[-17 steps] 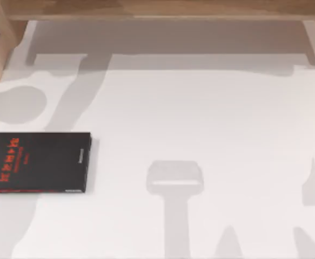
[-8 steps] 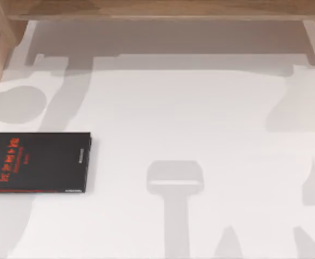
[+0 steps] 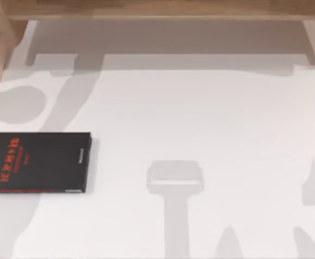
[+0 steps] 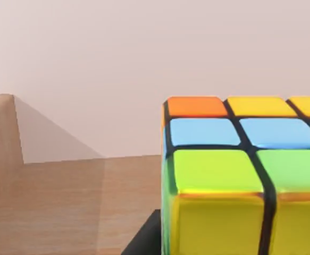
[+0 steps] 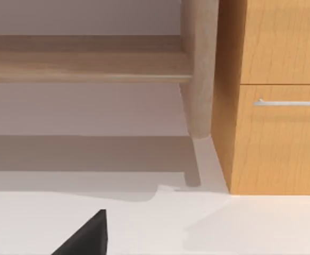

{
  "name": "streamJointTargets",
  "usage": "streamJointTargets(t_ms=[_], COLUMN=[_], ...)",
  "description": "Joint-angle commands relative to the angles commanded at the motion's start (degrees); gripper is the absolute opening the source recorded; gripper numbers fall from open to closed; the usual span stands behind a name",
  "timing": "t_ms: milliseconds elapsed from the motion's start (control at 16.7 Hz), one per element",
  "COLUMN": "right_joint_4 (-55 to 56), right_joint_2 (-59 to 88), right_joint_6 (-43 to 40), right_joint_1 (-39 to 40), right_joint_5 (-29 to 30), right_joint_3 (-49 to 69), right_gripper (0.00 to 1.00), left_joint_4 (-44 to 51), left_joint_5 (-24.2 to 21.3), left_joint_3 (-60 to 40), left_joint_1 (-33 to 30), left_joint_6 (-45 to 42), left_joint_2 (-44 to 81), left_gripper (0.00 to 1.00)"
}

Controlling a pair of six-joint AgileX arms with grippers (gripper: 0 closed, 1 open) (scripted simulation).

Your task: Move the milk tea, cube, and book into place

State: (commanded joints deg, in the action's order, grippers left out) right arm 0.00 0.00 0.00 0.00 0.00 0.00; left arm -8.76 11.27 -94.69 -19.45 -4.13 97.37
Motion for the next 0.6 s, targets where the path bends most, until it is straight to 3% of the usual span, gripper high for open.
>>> streamJointTargets(t_ms=[300, 600], right_joint_4=[0.00, 0.00], right_joint_2=[0.00, 0.00], right_joint_6=[0.00, 0.00], right_joint_1=[0.00, 0.00], right_joint_5=[0.00, 0.00], right_joint_3=[0.00, 0.00], right_gripper=[1.00, 1.00], left_joint_4=[3.52, 6.33], left_joint_5=[-0.51, 0.13], left_joint_3=[-12.54, -14.45], left_joint_1=[4.22, 5.76], left_joint_6=[2.06, 3.33], left_joint_2=[10.82, 14.11], left_gripper=[0.00, 0.00])
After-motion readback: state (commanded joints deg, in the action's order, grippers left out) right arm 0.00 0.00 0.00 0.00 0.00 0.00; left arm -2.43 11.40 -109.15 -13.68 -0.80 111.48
